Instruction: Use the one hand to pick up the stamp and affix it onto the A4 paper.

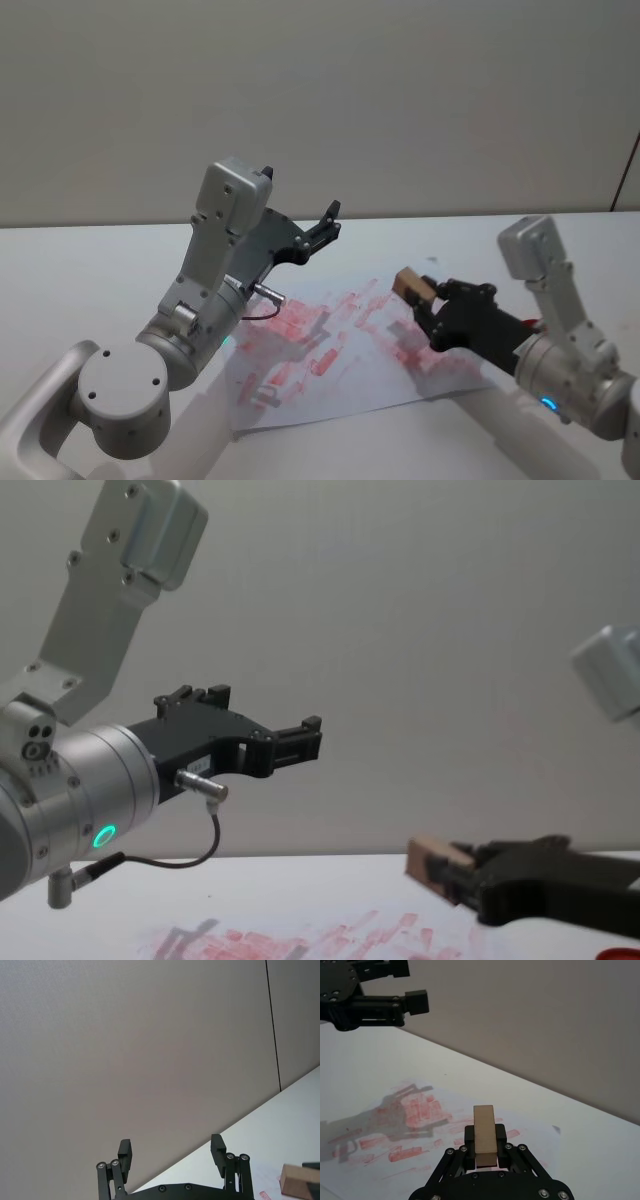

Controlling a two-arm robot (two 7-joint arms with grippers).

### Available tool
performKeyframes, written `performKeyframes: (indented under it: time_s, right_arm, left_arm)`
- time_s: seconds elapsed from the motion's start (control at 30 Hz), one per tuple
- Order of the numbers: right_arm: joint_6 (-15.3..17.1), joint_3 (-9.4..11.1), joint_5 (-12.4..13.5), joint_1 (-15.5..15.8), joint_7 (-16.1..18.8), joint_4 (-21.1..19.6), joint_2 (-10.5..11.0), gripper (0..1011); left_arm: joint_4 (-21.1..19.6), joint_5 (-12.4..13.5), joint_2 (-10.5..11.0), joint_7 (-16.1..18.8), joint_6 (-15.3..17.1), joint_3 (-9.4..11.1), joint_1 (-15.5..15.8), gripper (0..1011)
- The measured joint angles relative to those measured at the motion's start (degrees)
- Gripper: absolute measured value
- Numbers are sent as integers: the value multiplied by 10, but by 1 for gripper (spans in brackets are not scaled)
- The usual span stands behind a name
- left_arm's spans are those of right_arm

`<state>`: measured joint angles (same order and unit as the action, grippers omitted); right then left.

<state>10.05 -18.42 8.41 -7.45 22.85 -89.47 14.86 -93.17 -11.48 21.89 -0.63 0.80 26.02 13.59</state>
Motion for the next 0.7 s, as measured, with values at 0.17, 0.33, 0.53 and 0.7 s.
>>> performKeyframes:
  time_s: [0.17,0.33,0.53,0.7]
  right_arm:
    - [-1,10,12,12,-27,-22,13,216]
    - [4,24,28,33,-61,-50,32,216]
    - [17,42,50,60,-105,-77,56,216]
    - [32,57,69,84,-137,-95,75,216]
  left_arm:
    - [0,0,0,0,0,0,0,1001]
    - [0,0,0,0,0,0,0,1001]
    - [0,0,0,0,0,0,0,1001]
    - [0,0,0,0,0,0,0,1001]
